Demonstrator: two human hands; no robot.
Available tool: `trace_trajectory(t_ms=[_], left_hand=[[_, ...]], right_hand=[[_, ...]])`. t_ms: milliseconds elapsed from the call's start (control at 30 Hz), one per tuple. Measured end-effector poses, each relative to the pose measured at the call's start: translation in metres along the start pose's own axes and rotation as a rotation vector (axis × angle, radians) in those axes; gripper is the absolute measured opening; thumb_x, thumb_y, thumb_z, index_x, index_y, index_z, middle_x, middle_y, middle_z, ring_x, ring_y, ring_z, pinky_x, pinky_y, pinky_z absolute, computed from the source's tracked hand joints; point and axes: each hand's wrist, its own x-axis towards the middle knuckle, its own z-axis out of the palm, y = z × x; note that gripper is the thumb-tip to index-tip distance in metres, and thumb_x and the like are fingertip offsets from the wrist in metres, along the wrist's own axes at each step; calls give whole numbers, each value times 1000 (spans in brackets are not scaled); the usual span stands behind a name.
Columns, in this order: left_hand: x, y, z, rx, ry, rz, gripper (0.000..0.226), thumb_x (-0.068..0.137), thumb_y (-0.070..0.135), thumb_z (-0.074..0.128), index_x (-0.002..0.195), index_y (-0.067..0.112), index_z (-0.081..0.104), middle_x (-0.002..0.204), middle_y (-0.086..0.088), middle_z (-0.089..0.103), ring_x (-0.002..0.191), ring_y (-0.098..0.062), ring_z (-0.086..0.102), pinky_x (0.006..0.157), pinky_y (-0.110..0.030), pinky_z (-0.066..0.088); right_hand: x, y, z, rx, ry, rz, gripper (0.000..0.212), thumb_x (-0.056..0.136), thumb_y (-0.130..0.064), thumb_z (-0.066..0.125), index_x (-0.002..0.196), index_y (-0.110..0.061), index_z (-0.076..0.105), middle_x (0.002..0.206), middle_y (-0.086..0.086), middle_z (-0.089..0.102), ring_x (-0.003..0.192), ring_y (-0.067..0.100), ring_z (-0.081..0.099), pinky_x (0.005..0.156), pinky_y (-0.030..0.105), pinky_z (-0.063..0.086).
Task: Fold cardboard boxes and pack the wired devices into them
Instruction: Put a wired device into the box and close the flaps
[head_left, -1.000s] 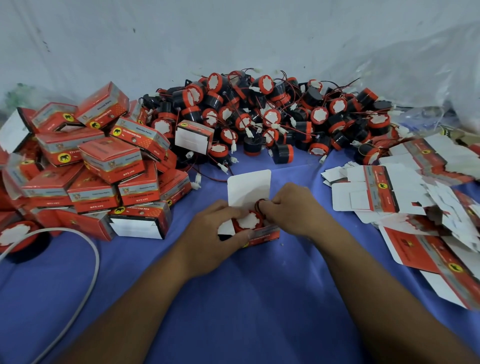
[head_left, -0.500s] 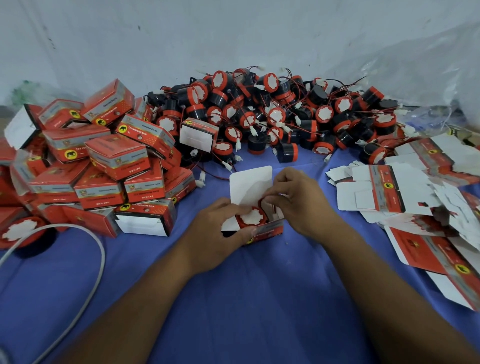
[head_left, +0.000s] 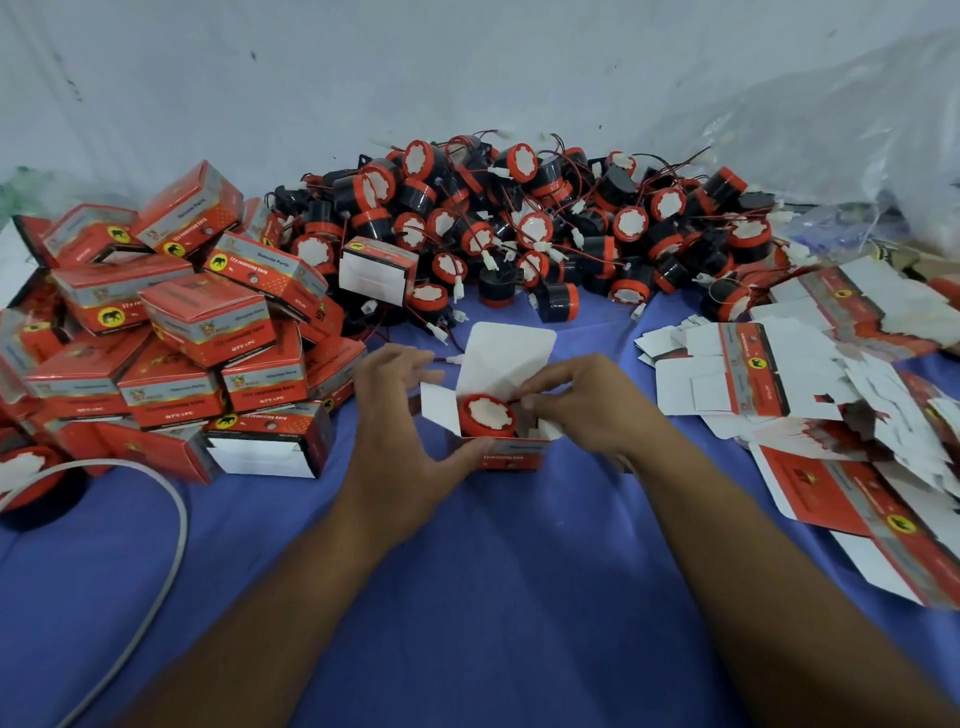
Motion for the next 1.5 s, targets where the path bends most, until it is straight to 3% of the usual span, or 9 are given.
trace_trajectory(t_ms=[167,333,467,667,933,1067,1167,1267,1500], left_hand=[[-2,-5,5,-188,-153,4,92,79,22,80,150,24,22,164,4,11,151,-17,20,110,-45,44],[-3,-9,7,-285,-224,-31,98,85,16,73,155,43,9,165,12,8,151,-11,18,117,-44,34],[-5,-14,5,-225,-197,-80,81,83,11,78,148,30,33,164,9,10,148,-10,27,113,-42,41],[-2,-10,2,-14,-150,-6,38,85,23,74,120,11,70,161,-4,20,141,-3,33,110,-34,42],[3,-8,-6,130,-178,-118,27,95,36,55,100,26,80,160,6,21,146,-20,22,118,-37,20],[4,-10,-8,-102,-186,-251,19,91,13,69,105,26,68,146,11,41,132,-4,44,104,-13,37],[3,-10,-6,-296,-141,-333,60,88,4,70,130,33,40,125,5,60,111,-16,63,92,-34,54],[2,-9,-8,-222,-177,-197,67,90,4,68,139,38,38,114,11,67,109,-5,63,90,-21,52],[2,-8,-11,40,-309,-147,38,92,14,68,129,17,65,135,14,54,128,1,46,104,-5,30]], right_hand=[[1,-2,8,-57,41,-82,13,89,-6,68,87,-12,80,78,-12,64,58,-6,55,48,6,38],[5,-7,30,-337,167,-174,19,89,-8,65,100,-22,58,105,-4,46,93,16,48,68,16,32],[4,-1,38,-113,222,-179,49,83,-9,72,116,-24,39,85,-13,52,85,15,55,66,25,41],[-1,8,40,-117,343,-396,17,87,-28,77,95,-16,70,89,-5,66,83,9,58,71,14,43],[-3,15,44,203,57,-247,14,99,-15,60,109,-16,71,116,-4,55,94,-11,55,84,14,44],[1,21,41,391,-23,-233,58,94,-9,67,135,-36,36,128,-7,57,98,-6,60,79,20,53],[4,22,39,421,-99,-319,39,95,0,62,126,-23,58,120,0,67,108,16,65,83,29,56],[5,24,39,322,-74,-359,27,91,5,64,103,-18,73,109,0,70,101,13,67,85,26,51],[1,27,26,279,-245,-425,30,87,-32,77,114,-40,67,125,-16,61,117,-2,59,93,12,47]])
